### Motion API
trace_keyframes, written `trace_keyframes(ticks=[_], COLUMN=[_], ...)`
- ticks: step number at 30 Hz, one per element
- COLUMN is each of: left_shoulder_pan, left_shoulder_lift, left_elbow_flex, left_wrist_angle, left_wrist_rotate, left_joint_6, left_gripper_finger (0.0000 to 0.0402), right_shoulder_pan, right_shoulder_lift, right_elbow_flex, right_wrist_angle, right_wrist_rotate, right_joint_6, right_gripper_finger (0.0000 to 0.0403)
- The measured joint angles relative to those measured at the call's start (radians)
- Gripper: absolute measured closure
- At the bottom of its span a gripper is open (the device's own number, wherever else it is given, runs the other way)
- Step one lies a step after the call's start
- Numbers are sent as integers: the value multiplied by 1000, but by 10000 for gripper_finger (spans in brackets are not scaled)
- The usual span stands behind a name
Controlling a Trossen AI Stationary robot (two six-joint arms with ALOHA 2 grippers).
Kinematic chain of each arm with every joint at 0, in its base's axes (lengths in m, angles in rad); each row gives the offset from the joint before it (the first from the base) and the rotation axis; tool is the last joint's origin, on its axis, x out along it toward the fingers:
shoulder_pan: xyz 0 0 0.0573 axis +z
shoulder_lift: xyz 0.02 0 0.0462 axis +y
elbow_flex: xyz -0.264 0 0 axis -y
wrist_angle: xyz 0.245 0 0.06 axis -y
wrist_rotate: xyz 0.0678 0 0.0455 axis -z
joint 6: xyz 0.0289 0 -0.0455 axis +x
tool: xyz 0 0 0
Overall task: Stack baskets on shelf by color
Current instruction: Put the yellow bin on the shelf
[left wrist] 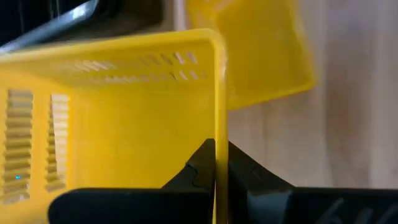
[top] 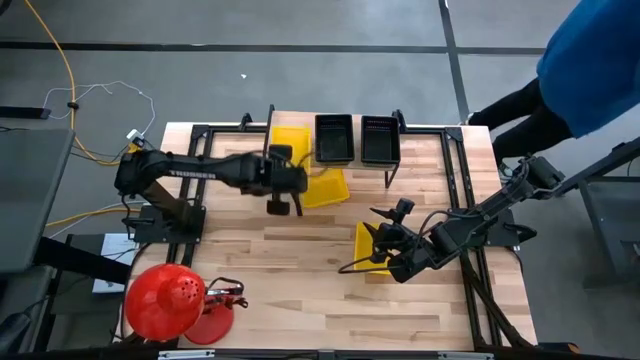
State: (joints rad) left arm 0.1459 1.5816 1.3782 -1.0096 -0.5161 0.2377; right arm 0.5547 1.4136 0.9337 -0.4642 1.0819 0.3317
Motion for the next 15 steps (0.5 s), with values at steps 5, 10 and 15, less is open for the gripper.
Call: trace_keyframes(ticks=[5, 10, 15], left_shoulder_pan=[85, 158, 221], left_shoulder_lift=[-5, -4, -4], left_elbow_flex=[0, 0, 0], left_wrist_angle=[54, 98, 97], left_wrist_rotate=[67, 129, 169], left_joint_6=[63, 119, 133], left_gripper_finger=[401, 401, 401], right_shoulder_pan=[0, 0, 0], right_shoulder_lift=[0, 0, 0], right_elbow_flex=[0, 0, 0], right_wrist_angle=[0, 1, 6], right_wrist_rotate=[-1, -1, -1], right_joint_6=[0, 0, 0], right_gripper_finger=[211, 211, 211])
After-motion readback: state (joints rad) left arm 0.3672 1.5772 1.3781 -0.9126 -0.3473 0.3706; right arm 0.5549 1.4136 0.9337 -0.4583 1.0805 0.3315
